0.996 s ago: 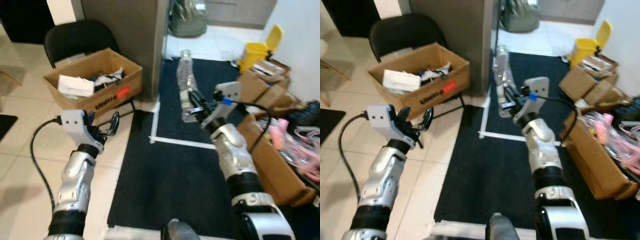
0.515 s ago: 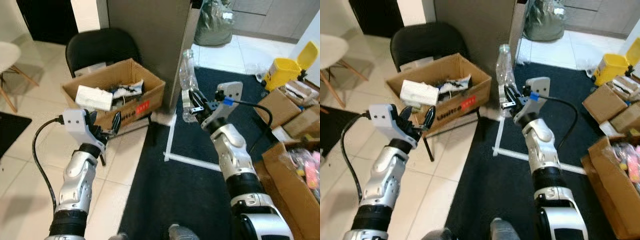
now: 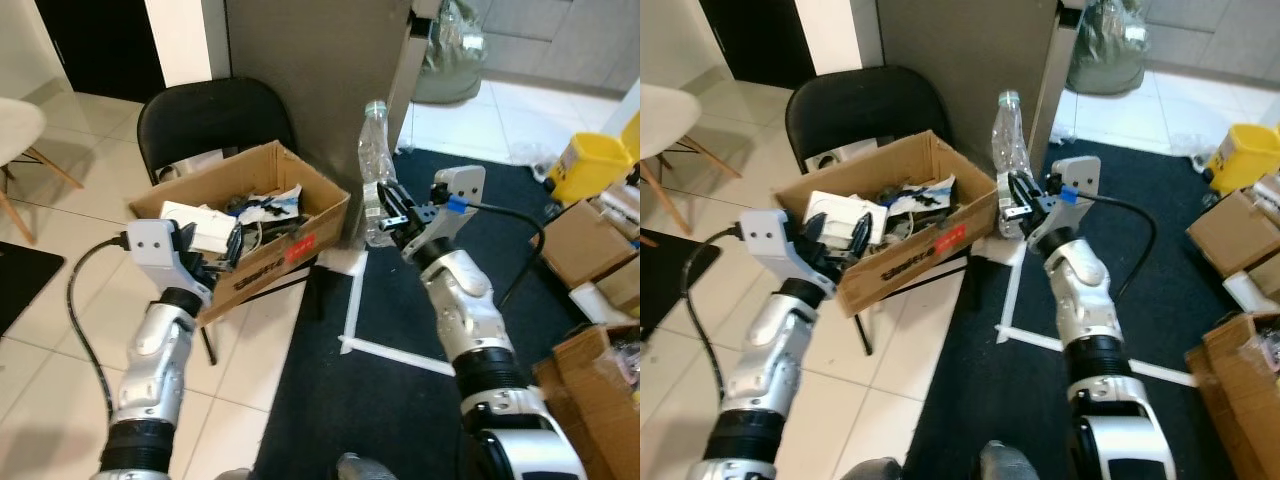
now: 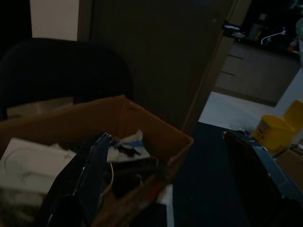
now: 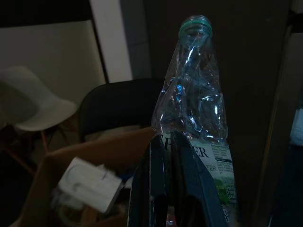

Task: Picking trash to rubbish bin

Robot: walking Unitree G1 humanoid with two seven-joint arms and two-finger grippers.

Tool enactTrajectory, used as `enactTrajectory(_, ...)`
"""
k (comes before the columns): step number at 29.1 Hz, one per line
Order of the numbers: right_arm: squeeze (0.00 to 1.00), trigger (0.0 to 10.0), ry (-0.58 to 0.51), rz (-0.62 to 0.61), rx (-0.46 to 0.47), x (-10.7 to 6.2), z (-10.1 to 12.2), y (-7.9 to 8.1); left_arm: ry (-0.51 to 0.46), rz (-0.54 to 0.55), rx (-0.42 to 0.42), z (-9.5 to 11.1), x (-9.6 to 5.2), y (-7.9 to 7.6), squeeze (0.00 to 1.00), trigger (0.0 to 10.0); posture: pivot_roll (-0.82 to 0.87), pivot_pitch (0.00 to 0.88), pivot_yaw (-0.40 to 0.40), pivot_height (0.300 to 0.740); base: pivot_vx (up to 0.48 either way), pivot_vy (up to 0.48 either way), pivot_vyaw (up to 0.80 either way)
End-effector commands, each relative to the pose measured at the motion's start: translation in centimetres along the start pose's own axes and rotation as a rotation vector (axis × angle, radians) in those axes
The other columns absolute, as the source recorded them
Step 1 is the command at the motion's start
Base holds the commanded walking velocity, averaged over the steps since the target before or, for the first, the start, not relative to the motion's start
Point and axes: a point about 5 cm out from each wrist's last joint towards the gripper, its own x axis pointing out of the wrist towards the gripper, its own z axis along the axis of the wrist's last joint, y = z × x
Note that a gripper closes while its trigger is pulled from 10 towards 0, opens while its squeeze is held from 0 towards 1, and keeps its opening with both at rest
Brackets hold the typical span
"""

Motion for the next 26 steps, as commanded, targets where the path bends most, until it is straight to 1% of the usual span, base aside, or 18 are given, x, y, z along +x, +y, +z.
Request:
enactTrajectory(1,0.0,10.0,0.003,-0.015,0.004,-0.2,0.0,-0.4,0.017,-0.009,0.0,-0.3,0.0,-0.2,0.0,10.0,-0.04,0.0,-0.021,0.74,0.48,0.0,0.0)
enactTrajectory(16,0.0,10.0,0.003,-0.015,0.002,-0.2,0.1,-0.4,0.02,-0.007,-0.001,-0.3,0.0,-0.2,0.0,10.0,-0.04,0.0,-0.021,0.74,0.48,0.0,0.0)
enactTrajectory(18,0.0,10.0,0.004,-0.008,-0.008,-0.1,0.1,-0.4,0.027,-0.001,-0.021,-0.4,0.0,-0.2,0.0,10.0,-0.04,0.0,-0.021,0.74,0.36,0.0,0.0)
enactTrajectory(19,0.0,10.0,0.002,0.017,-0.037,-0.1,0.2,-0.2,0.024,0.002,-0.025,-0.4,0.1,-0.1,0.0,10.0,-0.04,0.0,-0.021,0.74,0.0,0.0,0.0)
enactTrajectory(21,0.0,10.0,0.001,0.029,-0.054,-0.1,0.3,-0.1,0.023,0.002,-0.021,-0.4,0.0,-0.1,0.0,10.0,-0.03,0.0,-0.027,0.74,0.0,0.0,0.0)
enactTrajectory(23,0.0,10.0,0.004,0.065,-0.103,-0.2,0.4,0.1,0.022,0.002,-0.018,-0.4,0.0,-0.1,0.0,10.0,-0.03,0.0,-0.027,0.74,0.0,0.0,0.0)
enactTrajectory(26,0.0,10.0,0.003,0.175,-0.173,-0.4,0.7,0.8,0.022,0.003,-0.014,-0.4,0.0,-0.1,0.0,10.0,-0.03,0.0,-0.027,0.74,0.0,0.0,0.0)
